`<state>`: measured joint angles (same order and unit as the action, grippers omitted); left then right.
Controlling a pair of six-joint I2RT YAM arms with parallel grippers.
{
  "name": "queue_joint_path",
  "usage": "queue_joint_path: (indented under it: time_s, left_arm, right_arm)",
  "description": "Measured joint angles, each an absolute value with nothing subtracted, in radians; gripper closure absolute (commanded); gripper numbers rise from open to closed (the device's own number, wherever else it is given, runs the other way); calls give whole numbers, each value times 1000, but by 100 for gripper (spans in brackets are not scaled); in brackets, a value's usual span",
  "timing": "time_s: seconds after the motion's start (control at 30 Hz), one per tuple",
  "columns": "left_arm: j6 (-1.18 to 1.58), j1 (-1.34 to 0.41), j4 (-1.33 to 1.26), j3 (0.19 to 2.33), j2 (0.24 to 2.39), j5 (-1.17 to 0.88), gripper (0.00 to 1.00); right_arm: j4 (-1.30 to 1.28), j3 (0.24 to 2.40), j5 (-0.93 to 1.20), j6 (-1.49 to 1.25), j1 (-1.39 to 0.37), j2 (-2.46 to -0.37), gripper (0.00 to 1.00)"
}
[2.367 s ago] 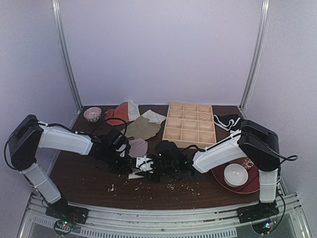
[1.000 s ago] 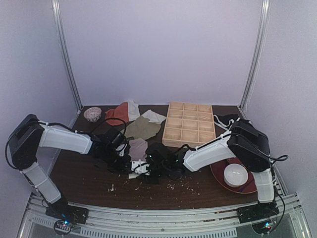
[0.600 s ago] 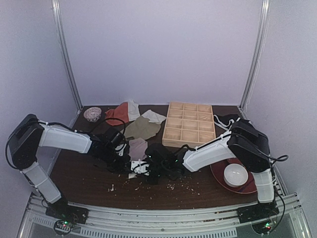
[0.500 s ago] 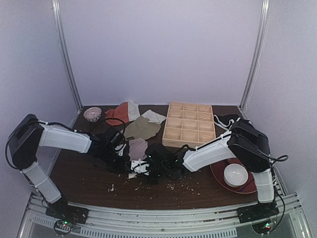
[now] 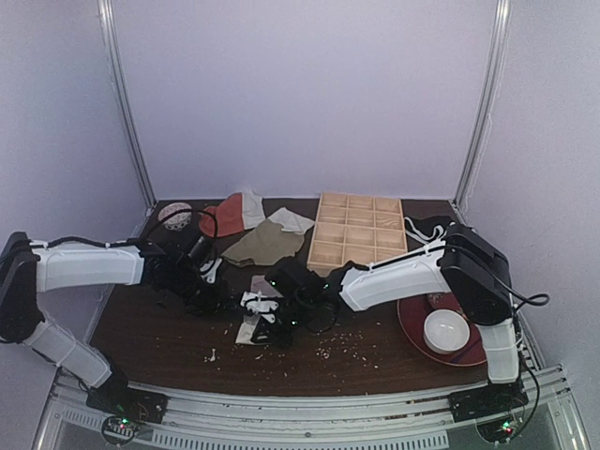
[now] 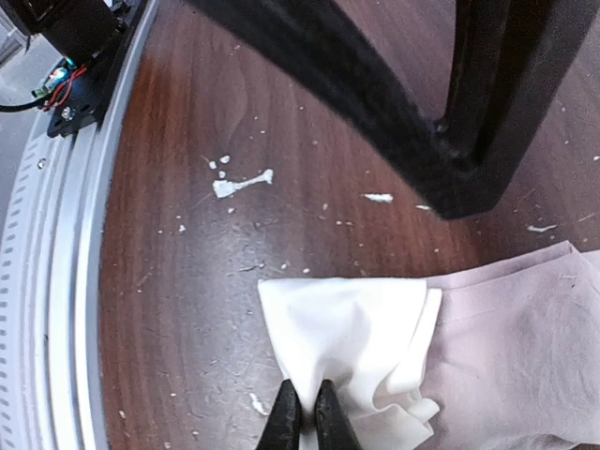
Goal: Roll the underwear
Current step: Roll the underwear at the center of the board.
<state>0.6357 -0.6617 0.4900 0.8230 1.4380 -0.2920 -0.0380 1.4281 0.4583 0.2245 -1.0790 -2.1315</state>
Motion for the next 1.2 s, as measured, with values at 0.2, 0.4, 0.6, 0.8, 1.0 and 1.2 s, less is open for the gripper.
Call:
queue_joint_path:
  time_s: [0.2, 0.4, 0.6, 0.8, 1.0, 1.2]
  left_arm:
    - [636, -651, 537, 823, 1373, -285, 86]
    - [636, -649, 546, 816, 1346, -284, 85]
    - [637, -649, 502, 751, 1325, -311, 82]
    - [648, -649, 439, 727, 1343, -360, 82]
    - [662, -649, 381, 726, 1364, -396, 82]
    - [667, -649, 358, 722, 1367, -411, 82]
  right_arm:
    - [-25, 1427, 570, 47, -1061, -2131, 100]
    - [39, 1397, 647, -83, -1020, -2131, 100]
    - [53, 1349, 650, -110, -1008, -2132, 100]
    - [79, 1322, 643, -117, -1012, -2132, 100]
    - [93, 1317, 659, -144, -1012, -2134, 100]
    - [125, 1340, 745, -216, -995, -2188, 100]
